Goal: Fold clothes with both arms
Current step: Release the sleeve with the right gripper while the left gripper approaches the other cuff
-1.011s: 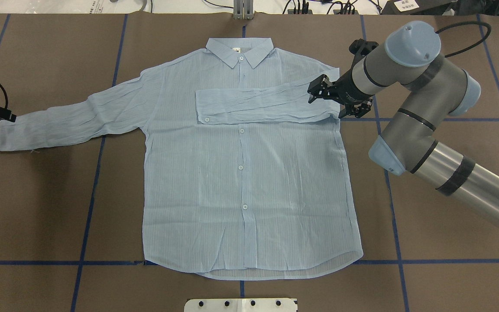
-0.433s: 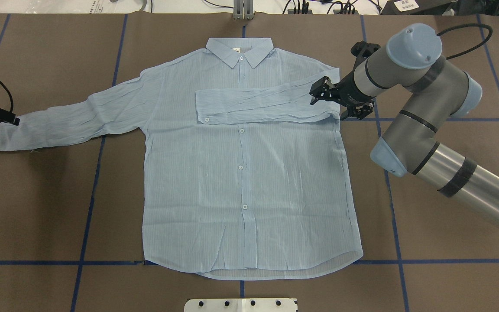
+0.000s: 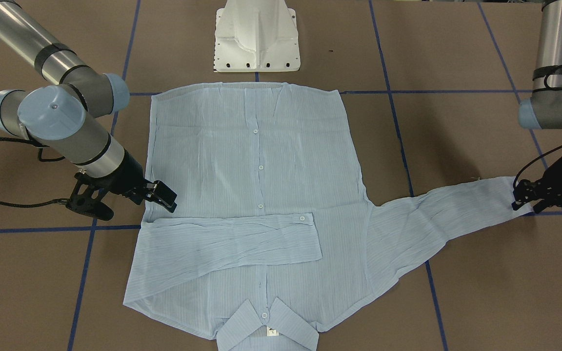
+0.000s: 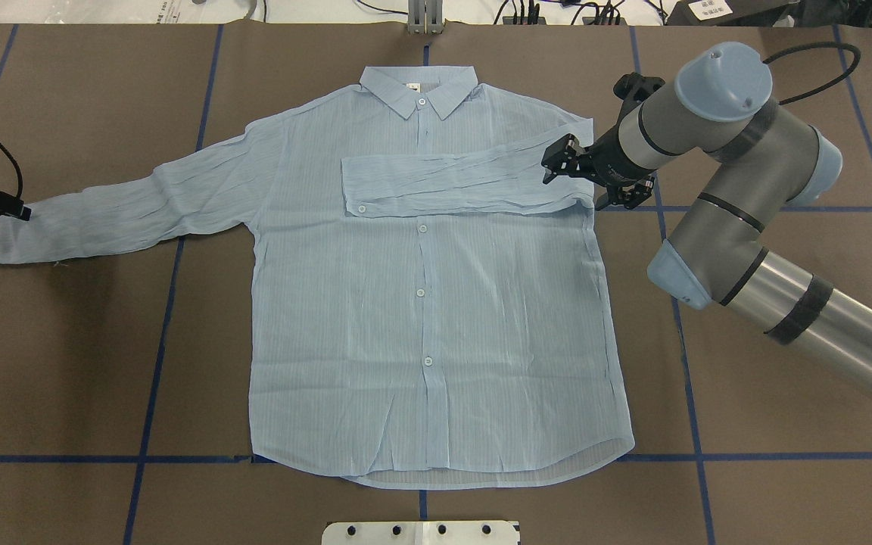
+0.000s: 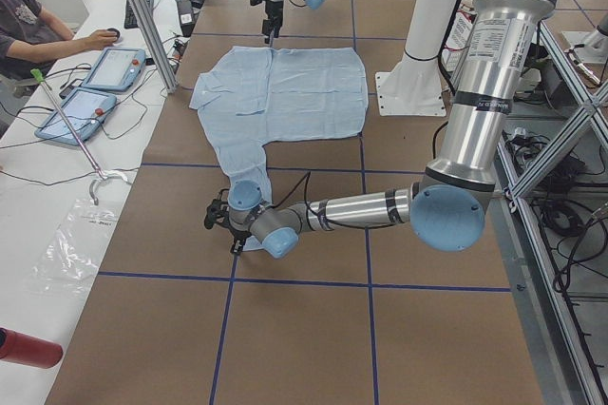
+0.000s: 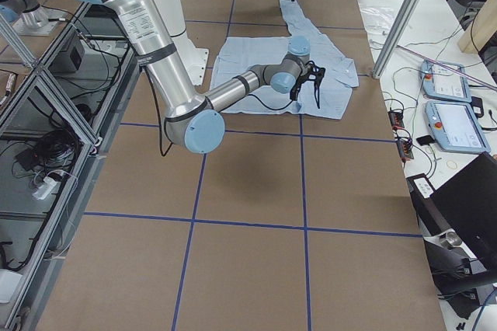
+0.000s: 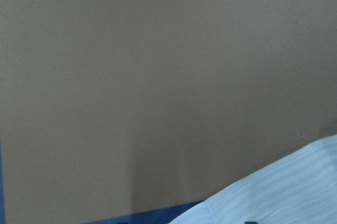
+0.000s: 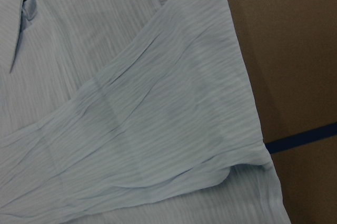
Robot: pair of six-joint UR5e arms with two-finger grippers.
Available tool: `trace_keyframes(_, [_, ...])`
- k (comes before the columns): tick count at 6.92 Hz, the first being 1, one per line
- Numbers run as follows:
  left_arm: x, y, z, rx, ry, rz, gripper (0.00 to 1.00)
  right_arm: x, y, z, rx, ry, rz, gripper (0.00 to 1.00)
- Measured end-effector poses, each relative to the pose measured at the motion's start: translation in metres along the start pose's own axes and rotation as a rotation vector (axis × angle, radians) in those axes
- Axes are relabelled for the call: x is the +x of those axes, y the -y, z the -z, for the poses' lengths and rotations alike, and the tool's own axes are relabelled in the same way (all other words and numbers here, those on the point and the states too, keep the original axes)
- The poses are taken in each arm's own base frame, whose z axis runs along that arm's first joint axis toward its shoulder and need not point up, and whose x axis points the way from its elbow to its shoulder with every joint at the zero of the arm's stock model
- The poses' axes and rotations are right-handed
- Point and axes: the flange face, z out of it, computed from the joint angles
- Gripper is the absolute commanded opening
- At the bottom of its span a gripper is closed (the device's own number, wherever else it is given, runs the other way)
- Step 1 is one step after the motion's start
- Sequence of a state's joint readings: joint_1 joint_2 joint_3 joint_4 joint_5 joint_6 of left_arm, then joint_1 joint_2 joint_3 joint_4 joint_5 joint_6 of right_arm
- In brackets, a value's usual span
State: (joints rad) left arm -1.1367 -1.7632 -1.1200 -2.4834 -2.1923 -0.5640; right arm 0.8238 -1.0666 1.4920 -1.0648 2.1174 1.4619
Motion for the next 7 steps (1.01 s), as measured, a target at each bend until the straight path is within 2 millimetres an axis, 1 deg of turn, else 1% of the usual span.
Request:
trace_keyframes(1, [0.001,-0.001,0.001,0.002,-0.002,0.016,0.0,0.001,0.0,-0.001,0.002,-0.002,-0.001,1.0])
trace_keyframes(3, [0.005,0.0,0.004,0.015,-0.013,0.045,0.0,0.003,0.001,-0.003,0.005,-0.006,-0.003,1.0])
trace_keyframes(4, [0.013,0.005,0.011,0.029,-0.025,0.052,0.0,0.003,0.001,-0.003,0.005,-0.006,-0.003,1.0])
trace_keyframes(5, [0.027,0.013,0.021,0.049,-0.046,0.069,0.0,0.003,0.001,-0.003,0.004,-0.005,-0.002,1.0])
trace_keyframes(6, [0.05,0.023,0.036,0.067,-0.084,0.101,0.0,0.005,0.002,-0.002,0.002,-0.005,-0.003,1.0])
trace_keyframes(7, [0.092,0.036,0.05,0.07,-0.145,0.148,0.0,0.01,0.004,0.0,0.002,-0.007,0.0,1.0])
